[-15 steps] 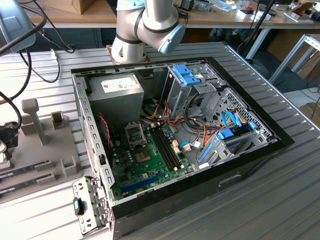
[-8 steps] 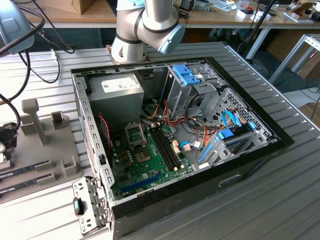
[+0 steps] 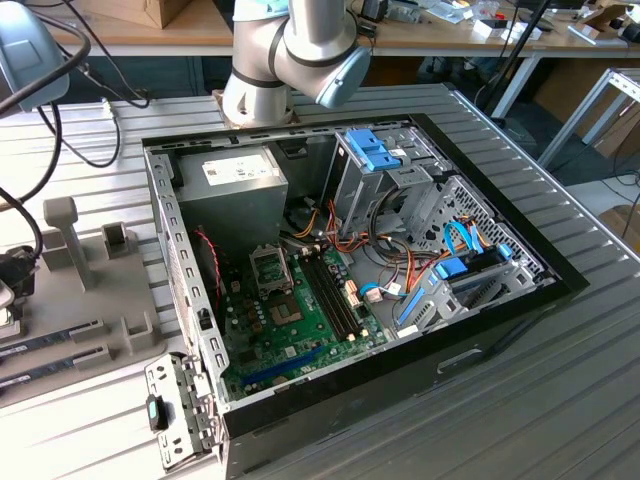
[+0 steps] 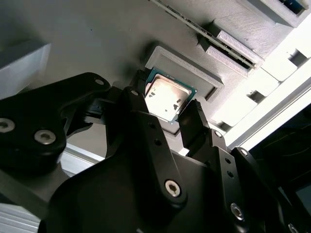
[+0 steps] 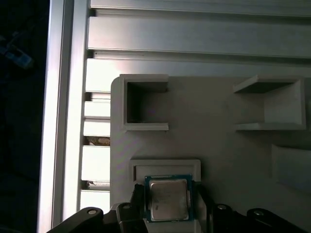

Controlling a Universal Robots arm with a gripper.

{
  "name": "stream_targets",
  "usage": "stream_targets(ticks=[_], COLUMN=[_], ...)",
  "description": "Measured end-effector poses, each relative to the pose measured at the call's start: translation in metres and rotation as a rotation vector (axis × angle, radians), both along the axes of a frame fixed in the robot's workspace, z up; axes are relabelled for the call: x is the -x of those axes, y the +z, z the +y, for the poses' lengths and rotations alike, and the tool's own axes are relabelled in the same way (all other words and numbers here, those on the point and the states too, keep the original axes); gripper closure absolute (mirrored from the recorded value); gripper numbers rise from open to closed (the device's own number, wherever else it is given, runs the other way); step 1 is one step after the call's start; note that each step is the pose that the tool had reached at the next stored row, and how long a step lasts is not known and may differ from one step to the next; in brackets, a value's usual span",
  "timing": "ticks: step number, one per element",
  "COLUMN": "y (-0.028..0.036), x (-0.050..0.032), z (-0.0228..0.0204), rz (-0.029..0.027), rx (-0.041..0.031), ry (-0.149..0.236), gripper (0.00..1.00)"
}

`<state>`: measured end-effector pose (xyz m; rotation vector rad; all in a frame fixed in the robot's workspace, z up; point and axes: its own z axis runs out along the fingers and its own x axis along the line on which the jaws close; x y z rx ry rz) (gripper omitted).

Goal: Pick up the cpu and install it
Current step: 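Pick up the cpu and move it towards the insertion slot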

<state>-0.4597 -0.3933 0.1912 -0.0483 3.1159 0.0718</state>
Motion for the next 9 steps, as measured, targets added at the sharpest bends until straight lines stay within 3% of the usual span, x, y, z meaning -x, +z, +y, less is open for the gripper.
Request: stream_targets(ticks=[9], y=[-0.0005], x=[0.0002], z=[0.0], rz=[-0.0001], rx=[0.0], ry=[0.002], gripper=[0.47])
